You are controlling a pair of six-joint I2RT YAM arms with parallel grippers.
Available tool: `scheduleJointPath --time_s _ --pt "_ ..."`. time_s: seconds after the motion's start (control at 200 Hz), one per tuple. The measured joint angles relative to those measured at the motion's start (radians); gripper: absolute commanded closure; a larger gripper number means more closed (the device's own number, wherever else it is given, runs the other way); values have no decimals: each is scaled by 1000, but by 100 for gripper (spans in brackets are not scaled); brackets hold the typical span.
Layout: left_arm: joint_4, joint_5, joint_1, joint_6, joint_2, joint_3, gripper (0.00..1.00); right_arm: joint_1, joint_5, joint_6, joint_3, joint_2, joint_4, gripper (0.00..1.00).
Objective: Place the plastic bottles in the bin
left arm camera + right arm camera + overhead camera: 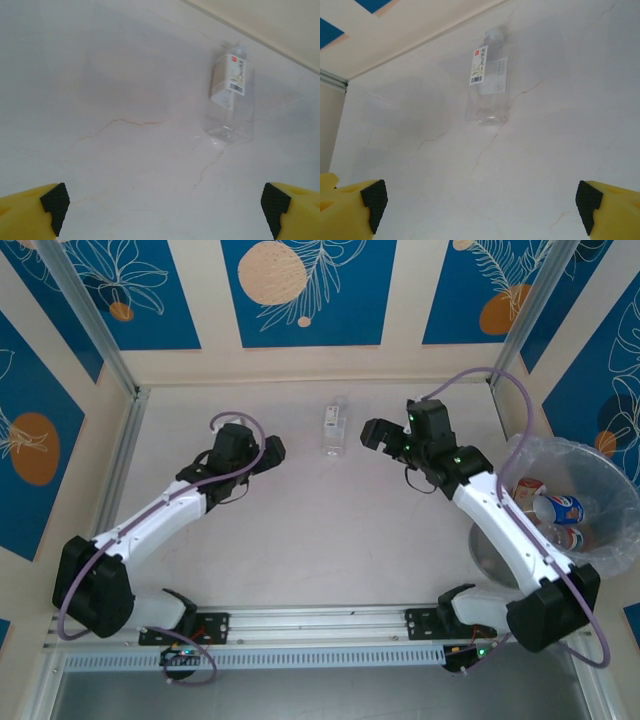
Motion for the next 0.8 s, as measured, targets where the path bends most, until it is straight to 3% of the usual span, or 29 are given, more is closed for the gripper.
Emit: scheduleJointPath --time_s 0.475,0.8 --pt "-94 -15 15 -32 -58 -84 0 -41 -77 -150 418 611 -126 0" --pt "-104 -32 34 -67 -80 -147 0 -32 -101 -145 814 990 -229 1"
